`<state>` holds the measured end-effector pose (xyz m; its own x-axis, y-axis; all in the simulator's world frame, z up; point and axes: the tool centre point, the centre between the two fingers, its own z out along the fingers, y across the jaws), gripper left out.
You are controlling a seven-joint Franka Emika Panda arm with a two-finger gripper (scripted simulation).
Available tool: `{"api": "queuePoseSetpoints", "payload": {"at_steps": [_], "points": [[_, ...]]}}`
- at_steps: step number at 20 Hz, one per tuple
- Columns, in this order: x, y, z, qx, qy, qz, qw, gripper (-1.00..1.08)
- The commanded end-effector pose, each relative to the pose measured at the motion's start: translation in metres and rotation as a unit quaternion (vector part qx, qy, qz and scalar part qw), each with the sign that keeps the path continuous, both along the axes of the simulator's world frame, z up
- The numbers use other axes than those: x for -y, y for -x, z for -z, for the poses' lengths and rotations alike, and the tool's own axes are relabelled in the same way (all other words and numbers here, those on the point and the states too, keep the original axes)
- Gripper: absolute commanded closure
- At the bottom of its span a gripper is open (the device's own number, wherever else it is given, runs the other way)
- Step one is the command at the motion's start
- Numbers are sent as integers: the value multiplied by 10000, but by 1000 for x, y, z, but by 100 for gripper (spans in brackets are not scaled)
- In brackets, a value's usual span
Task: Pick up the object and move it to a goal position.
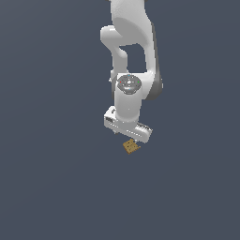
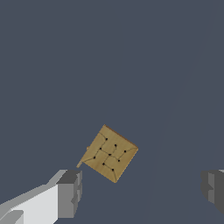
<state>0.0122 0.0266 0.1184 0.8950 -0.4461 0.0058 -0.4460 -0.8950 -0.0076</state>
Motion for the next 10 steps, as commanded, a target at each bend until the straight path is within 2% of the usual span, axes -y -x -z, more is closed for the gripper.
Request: {"api": "queuePoseSetpoints", "payload": {"at_steps": [1, 10], "points": [[-4, 0, 7, -8, -7, 327, 9995, -92], [-19, 2, 30, -34, -15, 1469, 9891, -92]]}}
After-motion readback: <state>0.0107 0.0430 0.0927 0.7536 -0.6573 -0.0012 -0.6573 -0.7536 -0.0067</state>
